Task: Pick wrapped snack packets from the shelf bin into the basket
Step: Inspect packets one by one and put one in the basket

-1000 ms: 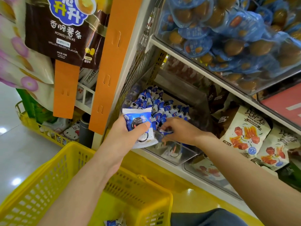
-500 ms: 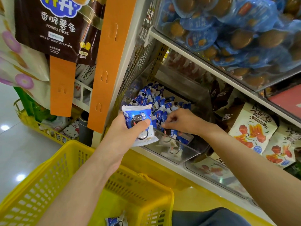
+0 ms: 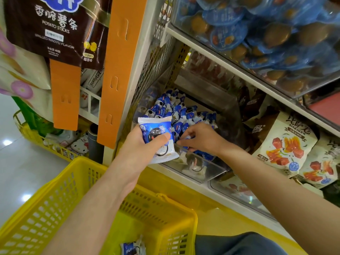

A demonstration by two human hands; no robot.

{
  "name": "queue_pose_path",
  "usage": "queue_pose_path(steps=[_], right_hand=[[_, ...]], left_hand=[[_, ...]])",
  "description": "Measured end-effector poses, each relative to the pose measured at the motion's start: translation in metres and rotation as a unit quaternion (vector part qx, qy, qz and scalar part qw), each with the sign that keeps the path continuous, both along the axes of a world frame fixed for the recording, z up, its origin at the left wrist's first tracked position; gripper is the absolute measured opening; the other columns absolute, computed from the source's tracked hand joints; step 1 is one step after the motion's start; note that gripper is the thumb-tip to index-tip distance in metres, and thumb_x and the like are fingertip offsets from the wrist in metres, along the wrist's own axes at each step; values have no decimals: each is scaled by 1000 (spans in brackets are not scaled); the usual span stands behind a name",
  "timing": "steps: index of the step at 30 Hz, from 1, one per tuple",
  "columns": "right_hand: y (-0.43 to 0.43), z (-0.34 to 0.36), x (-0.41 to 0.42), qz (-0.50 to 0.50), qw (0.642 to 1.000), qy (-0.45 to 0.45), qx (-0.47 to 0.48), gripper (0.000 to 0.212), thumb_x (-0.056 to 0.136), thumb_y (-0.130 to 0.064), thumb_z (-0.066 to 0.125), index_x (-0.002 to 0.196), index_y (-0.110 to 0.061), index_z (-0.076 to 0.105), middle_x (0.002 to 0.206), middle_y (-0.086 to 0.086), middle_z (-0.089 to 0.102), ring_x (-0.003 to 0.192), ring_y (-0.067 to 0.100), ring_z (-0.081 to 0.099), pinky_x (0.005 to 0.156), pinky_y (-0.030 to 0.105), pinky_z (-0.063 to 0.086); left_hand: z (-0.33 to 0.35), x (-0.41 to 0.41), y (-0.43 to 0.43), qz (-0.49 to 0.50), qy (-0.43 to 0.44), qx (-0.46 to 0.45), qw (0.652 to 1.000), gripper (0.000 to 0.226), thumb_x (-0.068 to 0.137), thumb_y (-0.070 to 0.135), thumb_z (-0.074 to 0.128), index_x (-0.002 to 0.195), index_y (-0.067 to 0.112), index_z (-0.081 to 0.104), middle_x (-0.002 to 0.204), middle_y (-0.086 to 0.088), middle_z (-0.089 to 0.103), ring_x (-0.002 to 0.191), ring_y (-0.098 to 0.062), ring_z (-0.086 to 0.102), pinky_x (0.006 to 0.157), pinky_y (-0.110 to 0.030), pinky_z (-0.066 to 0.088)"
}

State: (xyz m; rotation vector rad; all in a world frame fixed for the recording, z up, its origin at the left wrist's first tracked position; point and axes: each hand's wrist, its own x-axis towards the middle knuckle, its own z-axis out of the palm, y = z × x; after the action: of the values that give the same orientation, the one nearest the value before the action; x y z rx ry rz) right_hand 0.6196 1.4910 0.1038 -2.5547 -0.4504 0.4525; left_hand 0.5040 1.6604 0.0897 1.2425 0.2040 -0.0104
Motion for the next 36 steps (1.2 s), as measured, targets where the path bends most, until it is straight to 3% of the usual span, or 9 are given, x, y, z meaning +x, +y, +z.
queue_pose_path(steps=[4,7,13,18,23,26,29,32,36], right_hand=[[1,0,-4,35,999,8,-22,22,81,-21,70,96,-4,69,98,13,65,72,21,69,63,25,58],[-5,16,-4,50,995,-62,-54,22,82,-29,69,99,-16,66,94,-2,66,76,4,62,70,18,53],[-29,48,-1,32,979,-93,-181,13,88,-29,61,91,-18,65,85,-7,63,74,0,57,60,8,42],[-31,35,-7,69,936,-23,-345,24,89,-28,59,101,-8,67,100,7,66,91,19,61,85,35,51],[-26,29,-5,46,921,5,-387,33,85,-29,63,88,3,67,81,10,59,73,19,52,66,31,41],[-25,30,-3,18,957,39,-287,20,89,-27,60,82,-8,62,78,3,57,67,12,55,62,24,46],[-26,28,-7,-25,984,70,-164,13,89,-21,61,79,-15,55,77,1,58,65,13,63,64,25,57],[-28,27,-13,-10,990,57,-128,13,86,-23,64,86,-11,60,77,6,63,77,25,68,66,30,59],[-23,30,-14,36,988,32,-148,28,87,-27,63,88,1,67,74,9,68,63,16,63,54,16,52]], left_hand=[[-1,0,-2,9,2,2,1000,24,83,19,66,103,30,58,94,8,71,74,2,67,53,-12,49],[0,-1,-5,7,0,-3,1000,21,82,17,66,92,32,57,85,12,70,66,5,66,47,-8,45],[3,-1,-5,-11,1,-7,1000,23,82,20,66,101,30,57,94,9,71,78,0,68,65,-18,48],[8,-5,-4,-25,-6,-18,1000,25,83,18,66,104,28,59,97,8,71,86,-6,68,77,-28,52],[11,-10,-1,-28,-11,-20,999,23,83,16,65,98,33,59,94,10,72,85,-4,68,80,-30,53],[13,-11,0,-32,-1,-24,999,28,83,16,66,108,27,58,102,6,70,93,-11,67,88,-41,52],[13,-10,0,-20,-5,-16,1000,30,83,19,65,111,26,57,100,9,69,86,-3,66,74,-24,52],[13,-10,-1,-16,-5,-16,1000,25,83,20,65,104,29,56,93,10,69,70,5,65,56,-13,46],[14,-9,-2,-17,3,-9,1000,25,83,19,65,101,32,55,95,9,69,74,2,66,62,-17,48]])
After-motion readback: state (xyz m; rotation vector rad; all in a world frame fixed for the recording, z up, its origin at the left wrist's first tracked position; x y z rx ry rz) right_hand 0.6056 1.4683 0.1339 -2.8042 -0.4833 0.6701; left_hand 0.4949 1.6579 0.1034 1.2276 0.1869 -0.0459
